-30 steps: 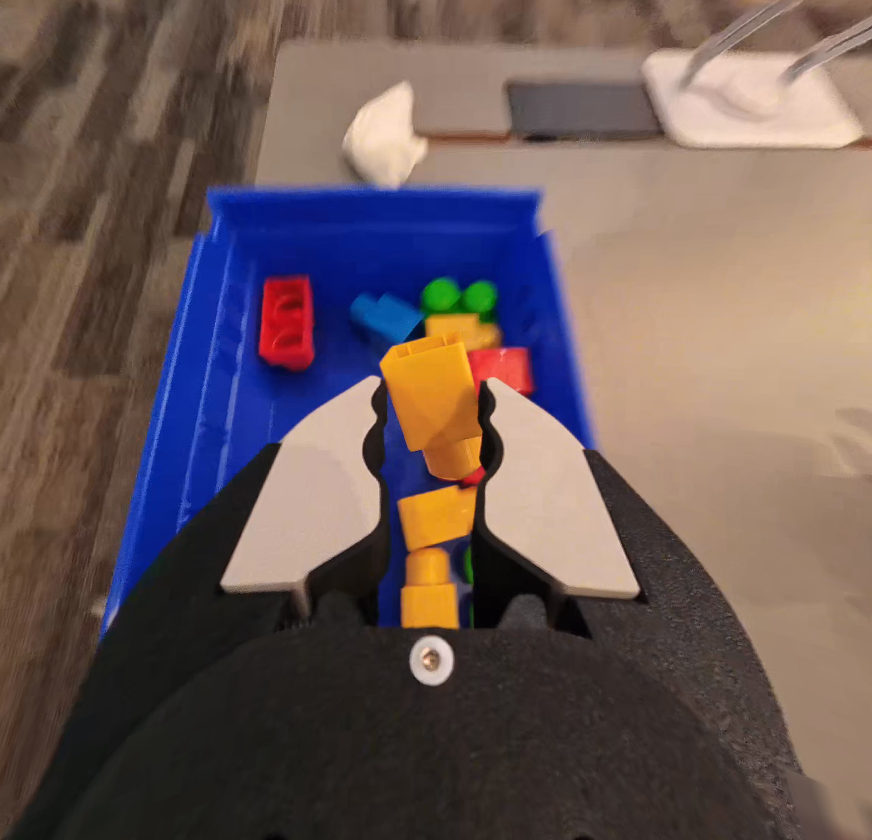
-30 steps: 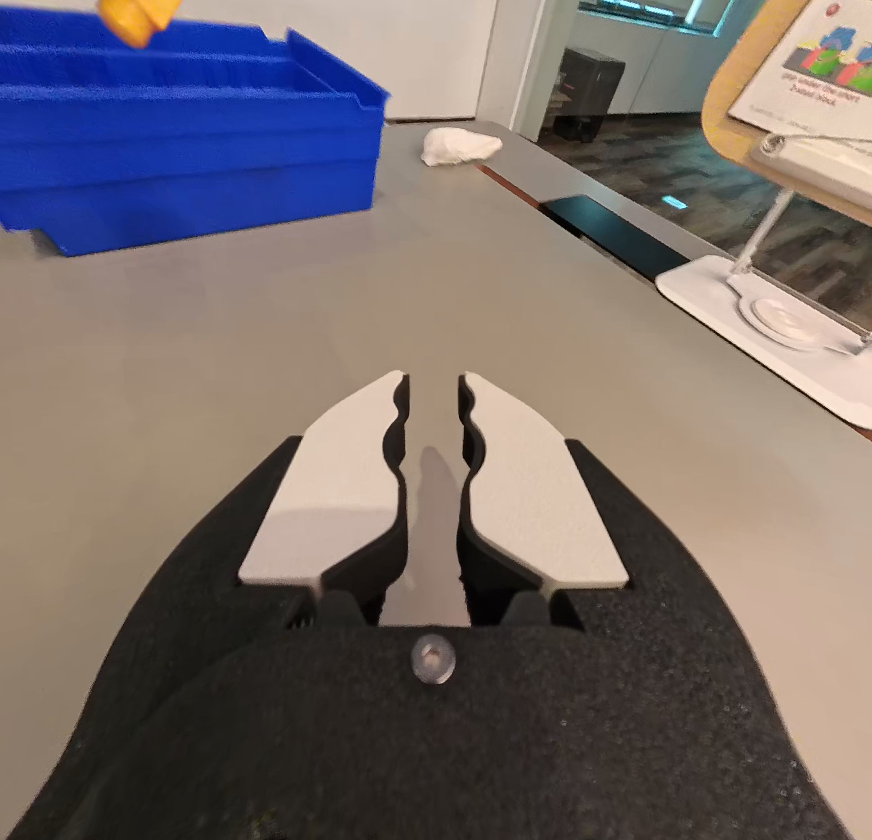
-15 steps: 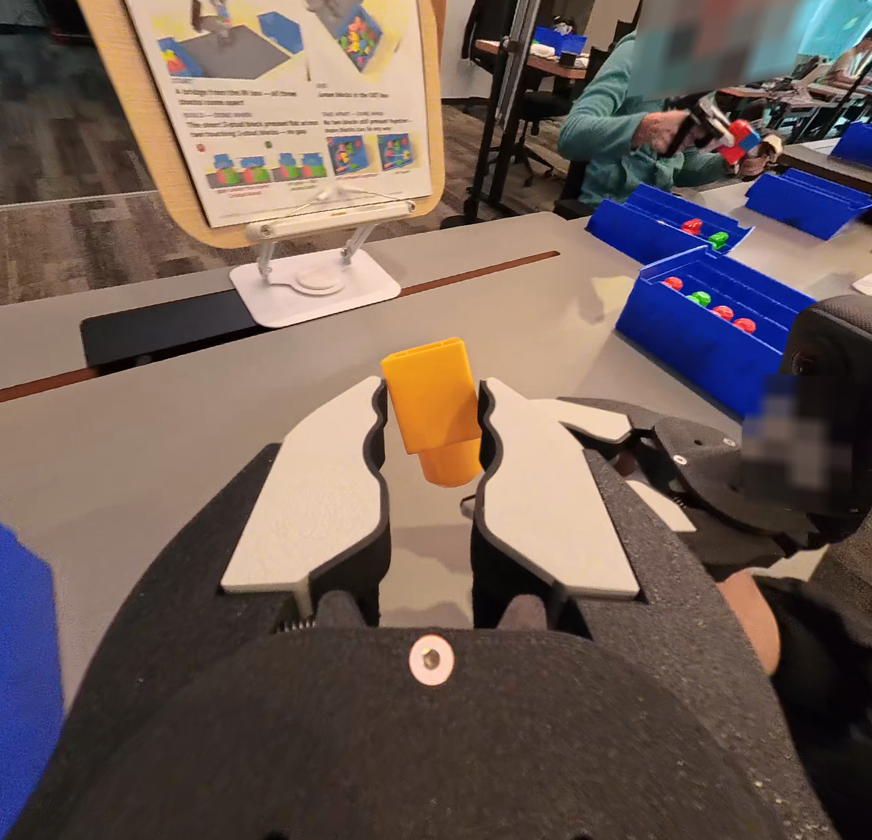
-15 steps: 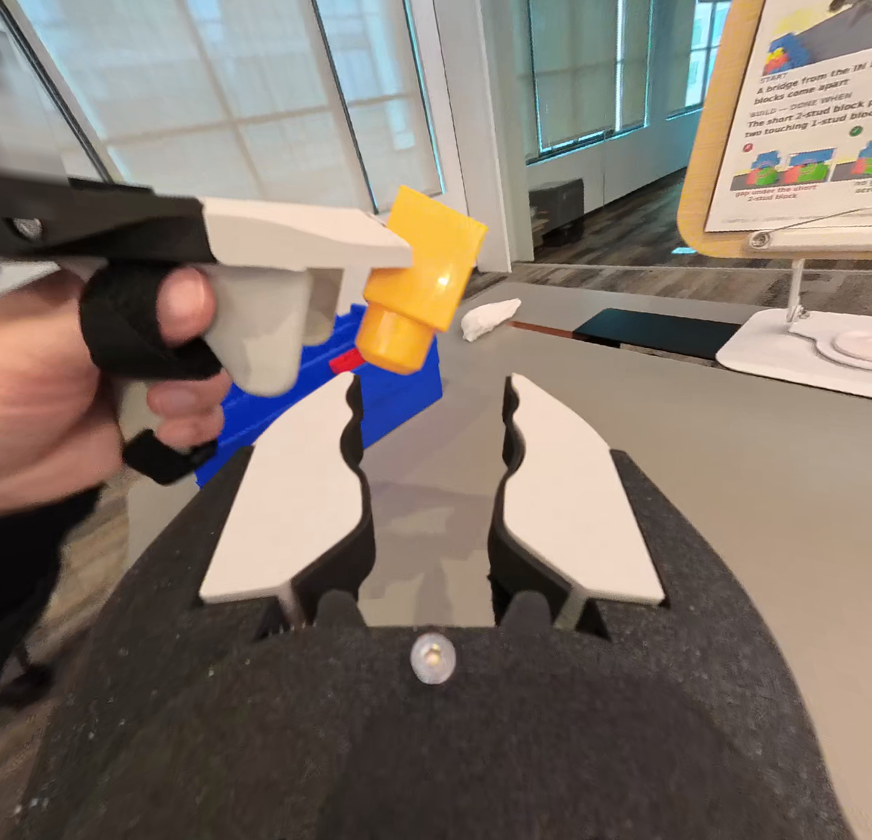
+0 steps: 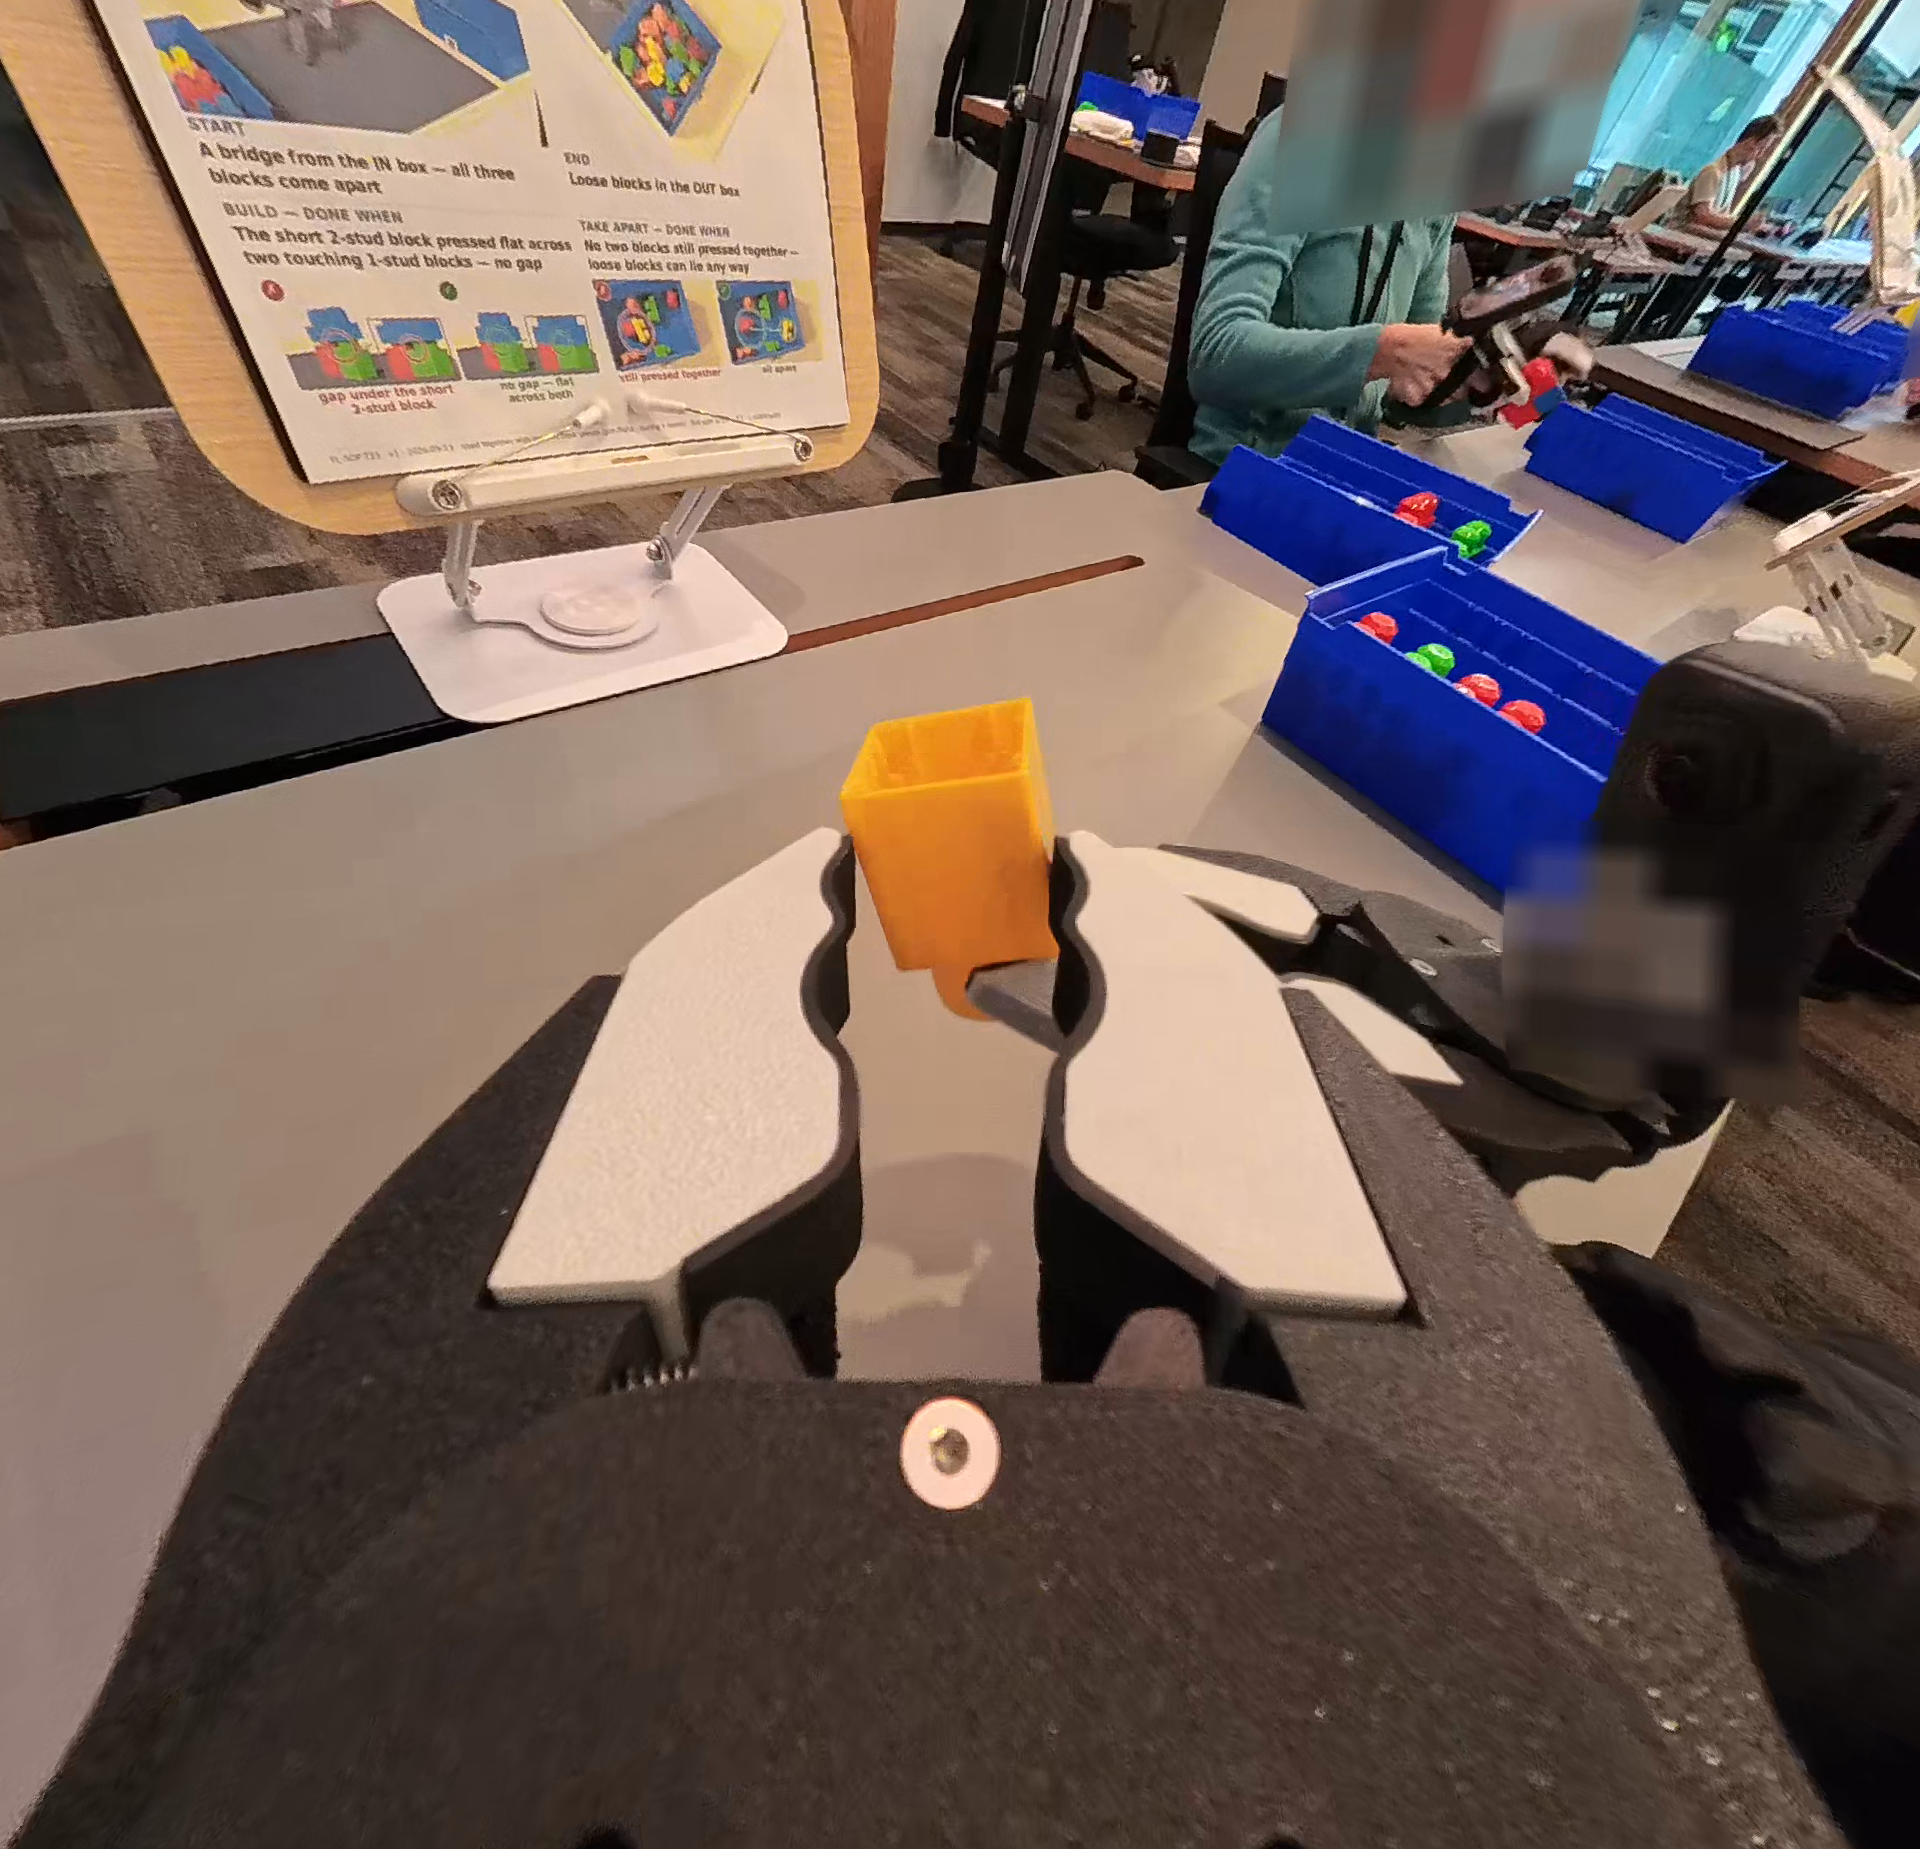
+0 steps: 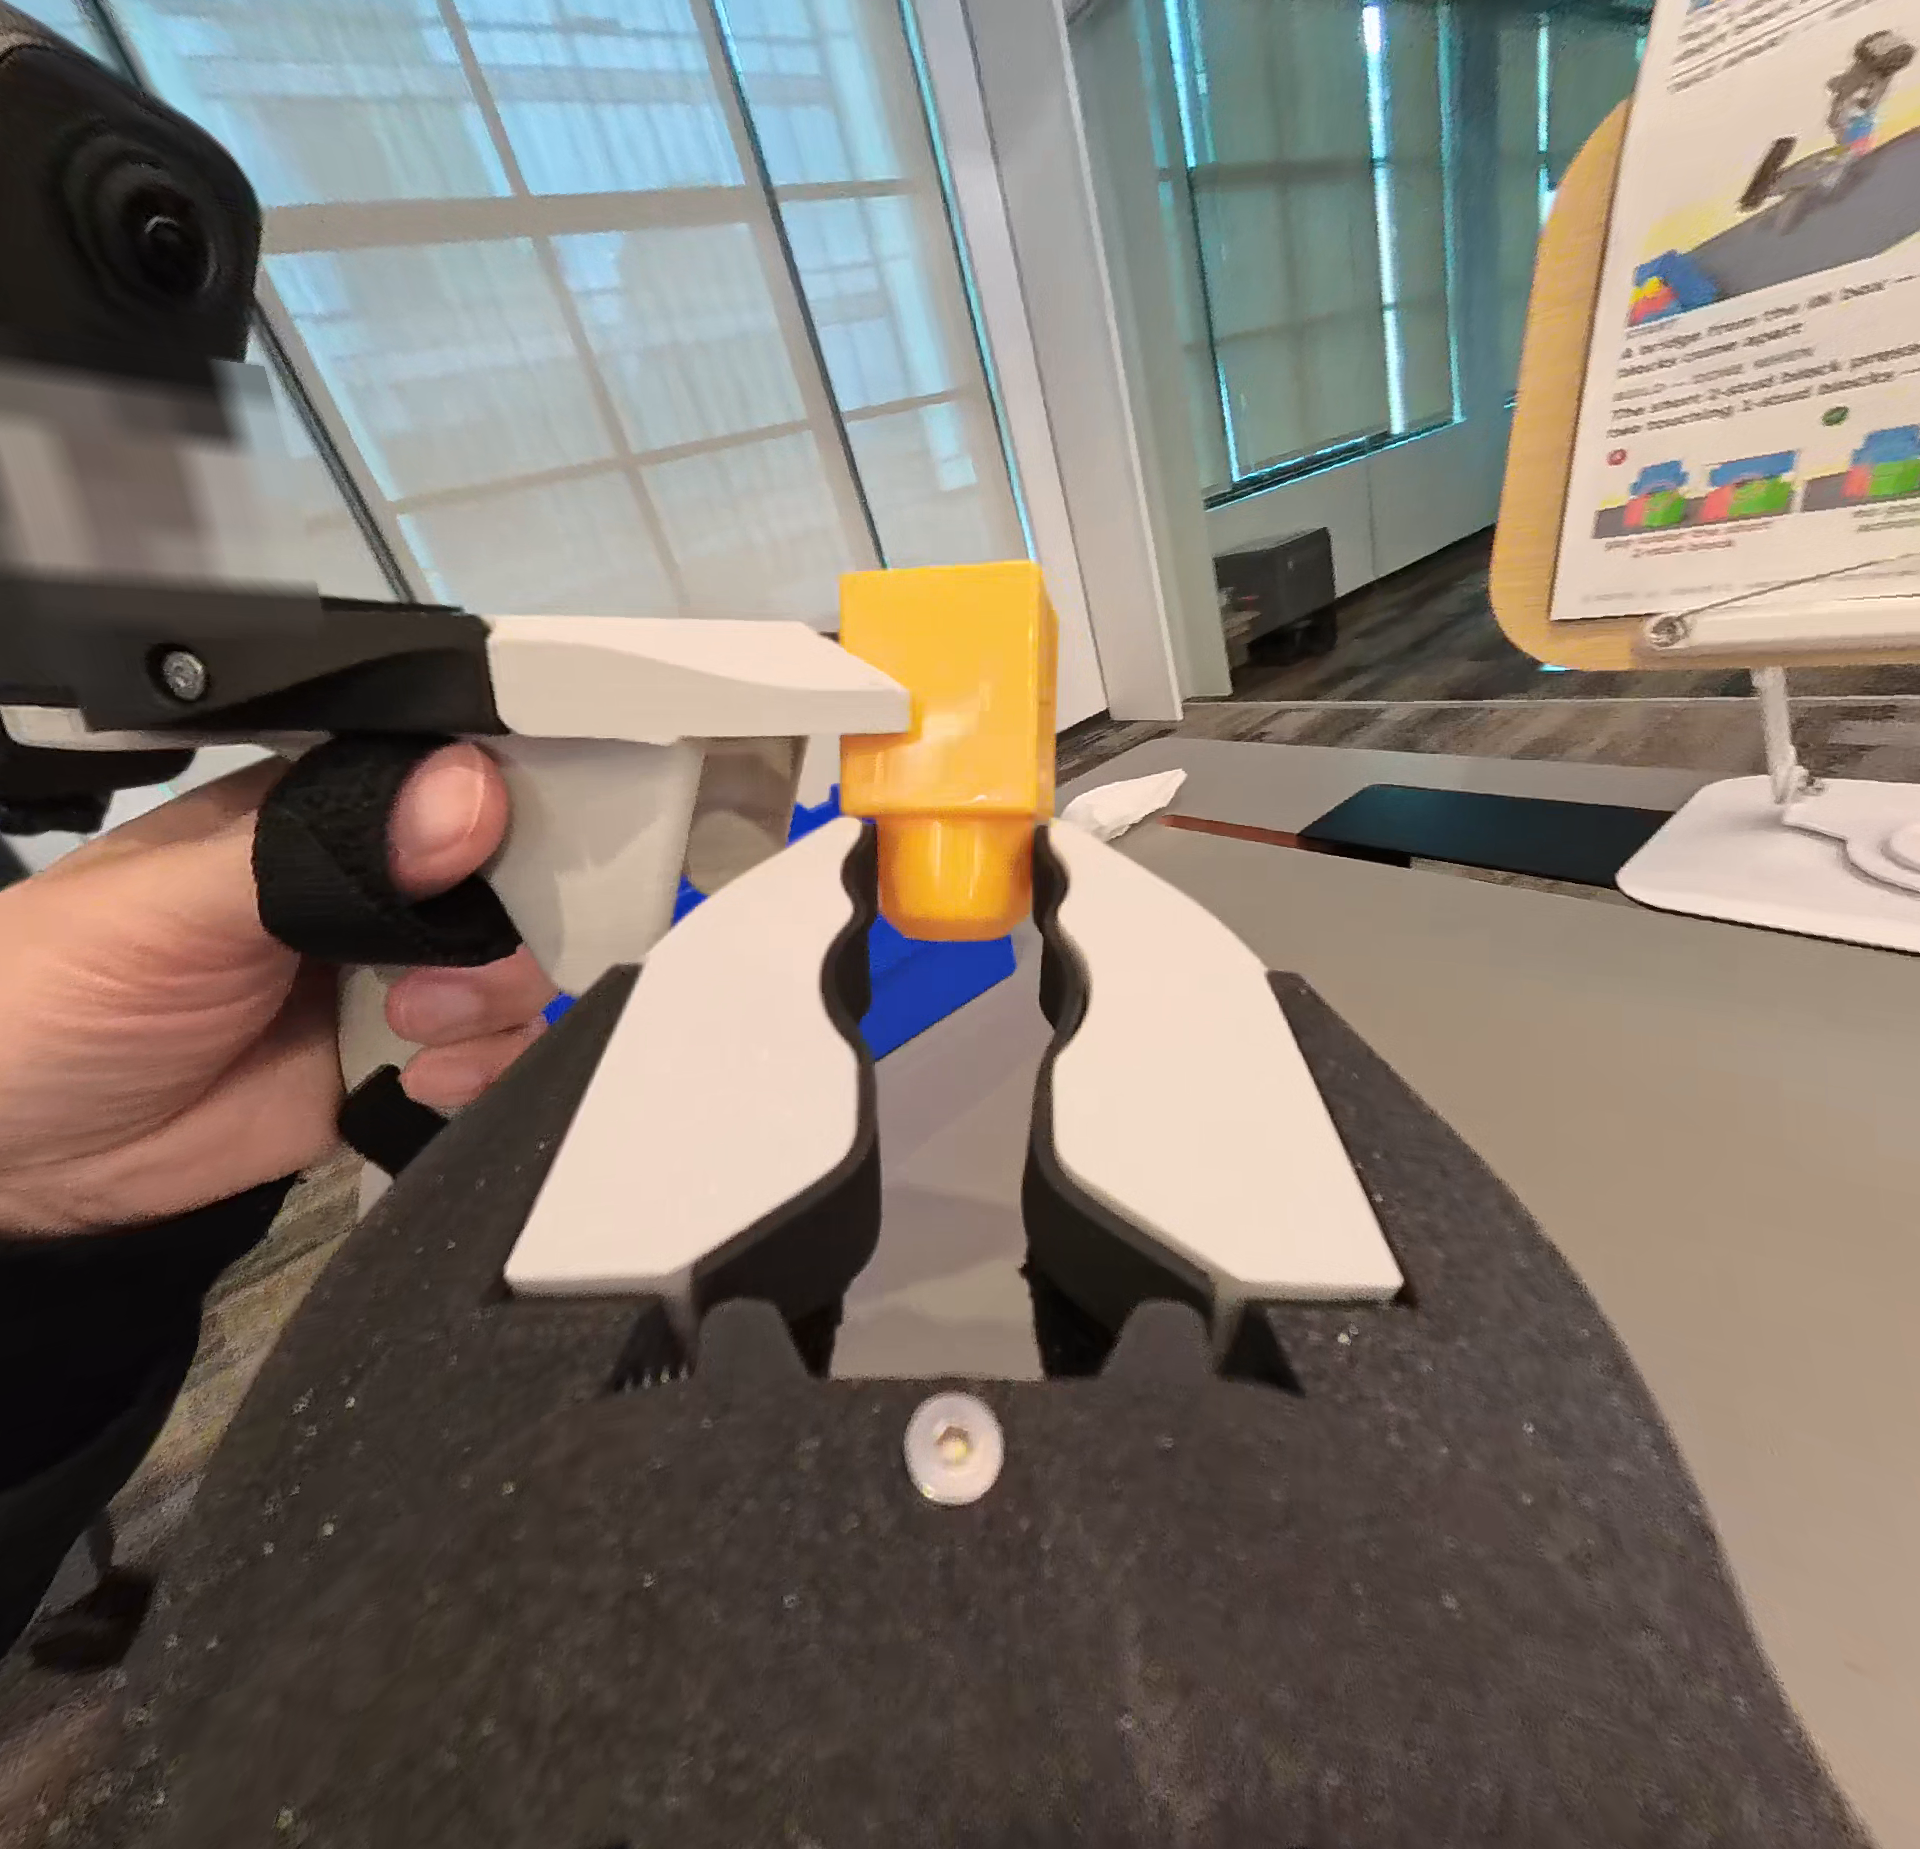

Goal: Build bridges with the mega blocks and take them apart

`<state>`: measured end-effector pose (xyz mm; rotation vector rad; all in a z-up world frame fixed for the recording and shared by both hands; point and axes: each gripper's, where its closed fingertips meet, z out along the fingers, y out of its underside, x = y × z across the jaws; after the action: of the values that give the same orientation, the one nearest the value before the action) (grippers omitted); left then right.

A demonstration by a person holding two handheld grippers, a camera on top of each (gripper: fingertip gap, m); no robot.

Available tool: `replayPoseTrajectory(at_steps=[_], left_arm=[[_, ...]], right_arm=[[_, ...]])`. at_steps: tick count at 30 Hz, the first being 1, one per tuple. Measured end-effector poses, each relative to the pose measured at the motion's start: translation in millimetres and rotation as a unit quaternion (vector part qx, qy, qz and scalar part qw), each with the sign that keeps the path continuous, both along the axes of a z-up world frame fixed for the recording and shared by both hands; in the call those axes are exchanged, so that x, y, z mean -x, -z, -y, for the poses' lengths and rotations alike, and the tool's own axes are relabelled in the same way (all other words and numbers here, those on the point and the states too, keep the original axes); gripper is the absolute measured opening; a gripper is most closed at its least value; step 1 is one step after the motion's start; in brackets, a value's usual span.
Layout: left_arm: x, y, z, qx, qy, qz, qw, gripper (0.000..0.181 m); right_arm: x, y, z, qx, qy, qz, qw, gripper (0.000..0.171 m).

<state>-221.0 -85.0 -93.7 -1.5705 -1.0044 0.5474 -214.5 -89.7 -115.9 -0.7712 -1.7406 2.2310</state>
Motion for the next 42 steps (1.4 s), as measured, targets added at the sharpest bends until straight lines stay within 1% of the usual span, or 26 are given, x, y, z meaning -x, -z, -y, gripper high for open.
replayPoseTrajectory(at_steps=[3,5,6,7,8,13,14,15,17,19,20,22,23,25,26,28,29,31,32,34,35,37,39,42], left_arm=[[-1.7,-1.0,-0.4,-0.003,-0.001,-0.006,1.000,0.035],[-2.5,-2.4,-1.3,-0.009,-0.001,-0.008,1.000,0.035],[-3.8,-3.7,-3.4,-0.016,0.005,-0.007,1.000,0.035],[-4.9,-3.9,-5.0,-0.016,0.008,-0.006,1.000,0.035],[-5.5,-4.0,-6.0,-0.013,0.010,-0.007,1.000,0.035],[-9.4,-1.3,-5.5,0.001,0.014,-0.006,1.000,0.035],[-10.0,1.1,-2.9,0.006,0.011,-0.003,1.000,0.038],[-10.6,2.3,0.2,0.008,0.008,-0.003,1.000,0.048],[-15.8,5.1,7.5,0.016,0.010,-0.009,1.000,0.050],[-24.9,12.1,19.8,0.037,0.010,-0.014,0.999,0.053],[-31.1,17.5,26.8,0.054,0.013,-0.016,0.998,0.051],[-42.1,32.4,42.5,0.092,0.013,-0.012,0.996,0.049],[-45.9,39.6,47.3,0.108,0.016,-0.014,0.994,0.048],[-52.1,53.4,41.1,0.134,0.054,-0.036,0.989,0.044],[-52.2,62.0,36.9,0.164,0.067,-0.050,0.983,0.044],[-51.1,80.8,29.6,0.258,0.093,-0.081,0.958,0.050],[-53.5,90.4,23.4,0.300,0.115,-0.093,0.942,0.052],[-57.4,107.3,13.8,0.364,0.151,-0.100,0.914,0.052],[-56.0,111.0,10.5,0.378,0.154,-0.102,0.907,0.053],[-51.0,111.0,7.0,0.380,0.148,-0.103,0.907,0.054],[-52.2,109.2,2.8,0.370,0.158,-0.108,0.909,0.053],[-60.6,108.5,-8.3,0.348,0.197,-0.119,0.909,0.046],[-59.6,112.2,-9.1,0.357,0.200,-0.119,0.905,0.042],[-59.5,117.5,-10.8,0.364,0.207,-0.120,0.900,0.038]], right_arm=[[-0.2,4.5,1.8,-0.020,-0.018,0.006,1.000,0.030],[0.6,6.2,2.2,-0.027,-0.022,0.006,0.999,0.042],[1.2,6.4,1.7,-0.030,-0.020,0.005,0.999,0.041],[0.8,5.3,0.6,-0.029,-0.018,0.000,0.999,0.033],[-0.4,3.1,-0.1,-0.027,-0.018,-0.008,0.999,0.029],[-3.6,6.7,0.8,-0.061,-0.030,-0.023,0.997,0.029],[-4.1,11.0,1.5,-0.078,-0.036,-0.021,0.996,0.029],[-4.5,16.1,2.1,-0.097,-0.044,-0.017,0.994,0.029],[-4.3,28.4,1.3,-0.147,-0.062,-0.016,0.987,0.029],[1.1,48.2,-5.4,-0.238,-0.079,-0.018,0.968,0.029],[6.1,60.2,-11.8,-0.296,-0.087,-0.025,0.951,0.029],[22.0,81.9,-30.7,-0.414,-0.090,-0.045,0.905,0.029],[21.8,88.5,-35.6,-0.454,-0.113,-0.062,0.881,0.029],[5.0,96.6,-35.0,-0.498,-0.185,-0.103,0.841,0.029],[-1.7,101.8,-35.9,-0.525,-0.204,-0.112,0.819,0.029],[-8.1,112.1,-39.5,-0.578,-0.216,-0.124,0.777,0.029],[-12.6,115.3,-39.1,-0.589,-0.226,-0.126,0.765,0.029],[-22.1,118.3,-35.8,-0.590,-0.248,-0.116,0.760,0.029],[-26.1,118.6,-34.1,-0.587,-0.257,-0.113,0.759,0.029],[-31.9,119.7,-32.7,-0.589,-0.271,-0.113,0.753,0.029],[-32.9,120.8,-33.4,-0.595,-0.273,-0.113,0.748,0.029],[-36.2,120.4,-31.5,-0.594,-0.281,-0.116,0.745,0.029],[-44.1,117.4,-27.1,-0.579,-0.301,-0.114,0.749,0.029],[-47.2,117.3,-26.9,-0.582,-0.309,-0.121,0.742,0.029]])
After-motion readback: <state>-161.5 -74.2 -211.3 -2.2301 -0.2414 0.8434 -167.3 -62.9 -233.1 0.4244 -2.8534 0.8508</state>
